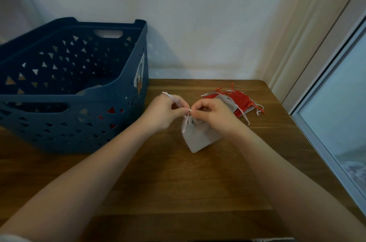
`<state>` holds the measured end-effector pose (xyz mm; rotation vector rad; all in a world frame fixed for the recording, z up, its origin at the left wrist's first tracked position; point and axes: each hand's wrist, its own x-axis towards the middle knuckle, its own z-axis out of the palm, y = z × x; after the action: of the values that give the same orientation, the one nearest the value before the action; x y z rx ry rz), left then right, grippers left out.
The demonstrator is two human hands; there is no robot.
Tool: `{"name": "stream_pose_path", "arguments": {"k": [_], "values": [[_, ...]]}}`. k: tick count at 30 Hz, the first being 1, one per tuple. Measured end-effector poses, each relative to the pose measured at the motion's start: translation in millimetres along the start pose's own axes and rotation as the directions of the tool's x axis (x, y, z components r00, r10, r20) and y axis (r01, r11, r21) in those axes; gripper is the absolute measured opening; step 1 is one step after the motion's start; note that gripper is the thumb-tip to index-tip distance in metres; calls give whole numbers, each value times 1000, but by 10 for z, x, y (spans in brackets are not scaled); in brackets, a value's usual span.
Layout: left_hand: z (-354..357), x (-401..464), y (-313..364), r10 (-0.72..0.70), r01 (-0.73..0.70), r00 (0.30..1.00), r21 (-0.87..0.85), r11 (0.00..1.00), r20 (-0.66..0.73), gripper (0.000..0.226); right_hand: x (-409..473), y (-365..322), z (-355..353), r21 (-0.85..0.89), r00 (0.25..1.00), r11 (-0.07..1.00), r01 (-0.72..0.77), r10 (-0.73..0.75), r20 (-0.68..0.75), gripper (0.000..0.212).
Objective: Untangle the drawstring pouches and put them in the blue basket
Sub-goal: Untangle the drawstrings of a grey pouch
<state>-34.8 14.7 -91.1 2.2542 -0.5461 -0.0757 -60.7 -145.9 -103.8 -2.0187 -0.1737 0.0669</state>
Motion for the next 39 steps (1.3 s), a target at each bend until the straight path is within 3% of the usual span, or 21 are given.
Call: {"name": "stream_pose_path", "arguments": {"k": [4,9,14,16,20,23,25,27,28,30,33,36,39], "values": [[14,-4,-7,145,-127,987,223,966,-68,7,-36,0,47,109,1000,994,18,-17,-2,9],[51,-15,-68,210,-176,951,163,971,-226,12,-14,-36,69,218,998,974,-58,65,-26,17],[29,-25,-17,232,-207,932,117,971,-279,6,44,-45,54,426,965,866,-262,227,130,11],[20,-28,-15,274,-246,919,131,960,-284,6,58,-45,69,458,967,852,-252,211,141,16],[-4,-23,-27,377,-328,875,200,923,-303,6,53,-90,72,491,985,854,-170,151,79,6],[-32,-20,-29,444,-384,848,242,891,-288,4,57,-103,56,331,998,943,-24,43,-51,10],[-39,-23,-27,477,-404,842,291,868,-253,2,59,-145,13,-10,979,993,118,-118,-168,12],[-37,-24,-39,485,-411,843,303,860,-233,3,67,-190,-47,-334,966,930,151,-211,-149,15],[-38,-19,-46,482,-410,846,299,862,-229,3,77,-196,-84,-379,976,916,130,-186,-114,20],[-42,-15,-55,459,-399,859,266,878,-225,6,85,-173,-142,-285,995,957,59,-81,-66,30],[-17,-15,-64,361,-326,907,183,928,-216,17,75,-163,-117,157,990,987,-34,55,-131,34],[19,-26,-71,189,-154,956,165,974,-226,18,68,-185,-107,582,967,811,-57,190,-170,44],[-8,-6,-95,9,76,954,269,960,-301,19,49,-117,-131,818,963,576,-6,222,-149,57]]}}
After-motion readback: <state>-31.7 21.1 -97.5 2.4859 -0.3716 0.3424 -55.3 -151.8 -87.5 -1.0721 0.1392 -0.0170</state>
